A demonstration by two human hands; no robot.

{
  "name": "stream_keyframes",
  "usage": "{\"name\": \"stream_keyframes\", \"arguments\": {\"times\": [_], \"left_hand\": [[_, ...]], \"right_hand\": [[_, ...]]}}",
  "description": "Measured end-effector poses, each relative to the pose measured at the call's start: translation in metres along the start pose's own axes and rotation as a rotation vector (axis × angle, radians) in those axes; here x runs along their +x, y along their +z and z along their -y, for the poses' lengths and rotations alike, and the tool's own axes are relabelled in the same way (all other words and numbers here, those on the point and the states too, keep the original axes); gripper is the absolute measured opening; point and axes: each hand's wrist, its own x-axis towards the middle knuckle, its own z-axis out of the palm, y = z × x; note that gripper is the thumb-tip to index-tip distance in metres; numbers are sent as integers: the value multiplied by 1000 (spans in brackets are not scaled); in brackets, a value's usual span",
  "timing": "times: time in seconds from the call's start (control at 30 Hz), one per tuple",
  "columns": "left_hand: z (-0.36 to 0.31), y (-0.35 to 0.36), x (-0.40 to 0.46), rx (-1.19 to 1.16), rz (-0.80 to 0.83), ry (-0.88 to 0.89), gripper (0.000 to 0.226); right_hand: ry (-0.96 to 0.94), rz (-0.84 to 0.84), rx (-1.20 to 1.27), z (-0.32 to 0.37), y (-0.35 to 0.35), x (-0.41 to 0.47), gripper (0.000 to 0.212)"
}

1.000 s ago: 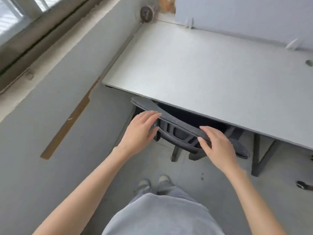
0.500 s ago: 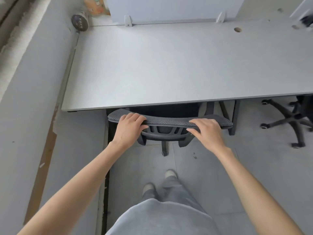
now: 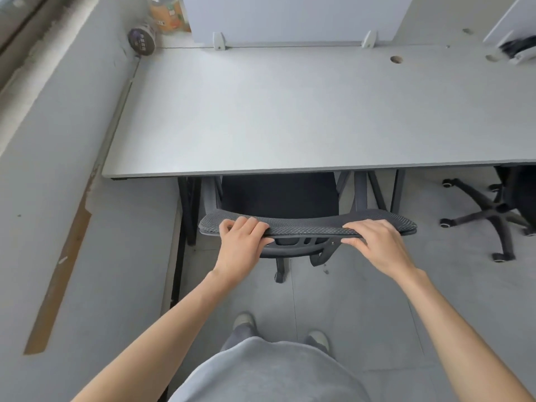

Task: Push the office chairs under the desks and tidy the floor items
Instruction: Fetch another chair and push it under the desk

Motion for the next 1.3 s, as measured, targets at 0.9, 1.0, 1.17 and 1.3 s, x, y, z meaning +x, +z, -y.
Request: {"name": "stream_keyframes", "arguments": {"times": [0.9, 1.0, 1.17, 1.3], "left_hand": [[-75, 3, 18, -70, 130, -107, 45], [-73, 7, 17, -52, 115, -45, 44], [-62, 3, 26, 15, 152, 26, 55], [-59, 3, 31, 11, 258, -37, 75]], "right_hand": [[-92, -54, 12, -84, -18, -33, 35], [-46, -56, 16, -94, -18, -45, 45], [-42, 5, 17, -97, -23, -38, 54], [-6, 25, -53, -101, -20, -35, 56]]}}
